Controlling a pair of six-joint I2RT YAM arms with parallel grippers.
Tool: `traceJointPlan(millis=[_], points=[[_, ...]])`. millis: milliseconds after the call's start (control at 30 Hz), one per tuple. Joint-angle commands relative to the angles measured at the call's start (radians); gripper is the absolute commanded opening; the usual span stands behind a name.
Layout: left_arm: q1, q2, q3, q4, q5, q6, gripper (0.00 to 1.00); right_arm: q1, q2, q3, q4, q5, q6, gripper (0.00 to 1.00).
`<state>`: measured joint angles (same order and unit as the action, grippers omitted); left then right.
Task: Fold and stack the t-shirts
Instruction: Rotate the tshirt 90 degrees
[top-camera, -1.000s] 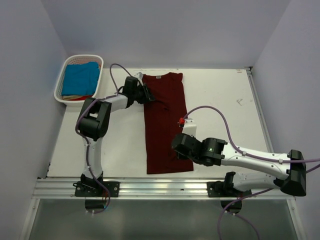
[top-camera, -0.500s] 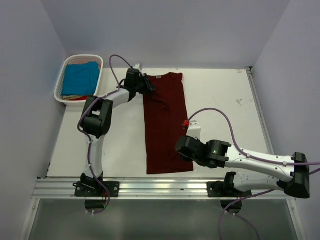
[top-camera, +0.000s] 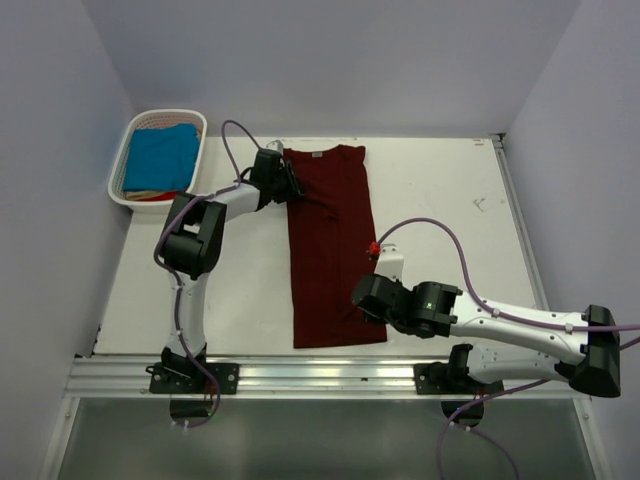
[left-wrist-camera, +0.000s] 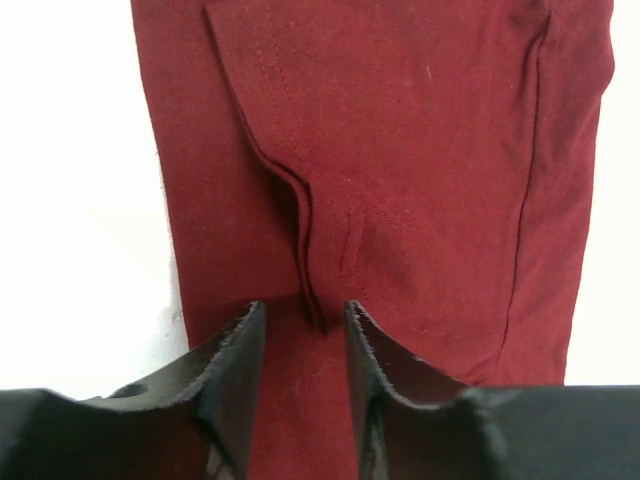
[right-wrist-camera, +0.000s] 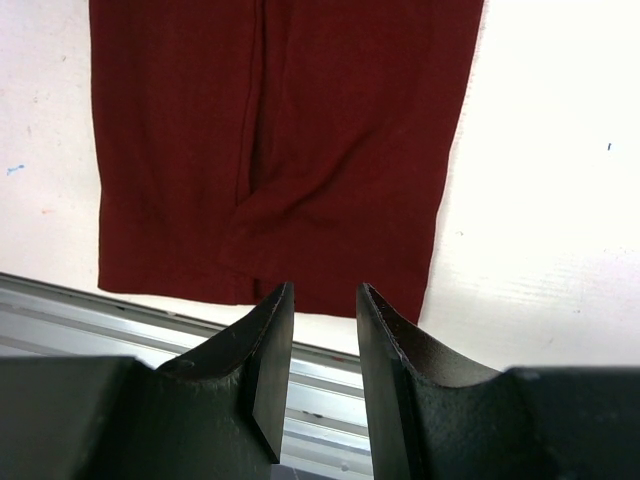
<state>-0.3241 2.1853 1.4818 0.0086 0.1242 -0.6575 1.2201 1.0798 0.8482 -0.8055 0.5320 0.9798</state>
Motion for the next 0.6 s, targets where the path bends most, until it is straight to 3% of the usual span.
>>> traceJointPlan(millis=[0, 400, 567], points=[[-0.007, -0.058, -0.006, 0.027, -0.018, 0.027, 0.42, 0.004, 0.011, 0.008, 0.009, 0.031, 0.020, 0.36], [-0.007, 0.037, -0.011, 0.191, 0.144, -0.039, 0.43, 0.002, 0.006, 0.002, 0.009, 0.033, 0.025, 0.36], [-0.007, 0.063, 0.031, 0.117, 0.112, -0.045, 0.42, 0.004, 0.006, -0.003, 0.012, 0.033, 0.030, 0.35]])
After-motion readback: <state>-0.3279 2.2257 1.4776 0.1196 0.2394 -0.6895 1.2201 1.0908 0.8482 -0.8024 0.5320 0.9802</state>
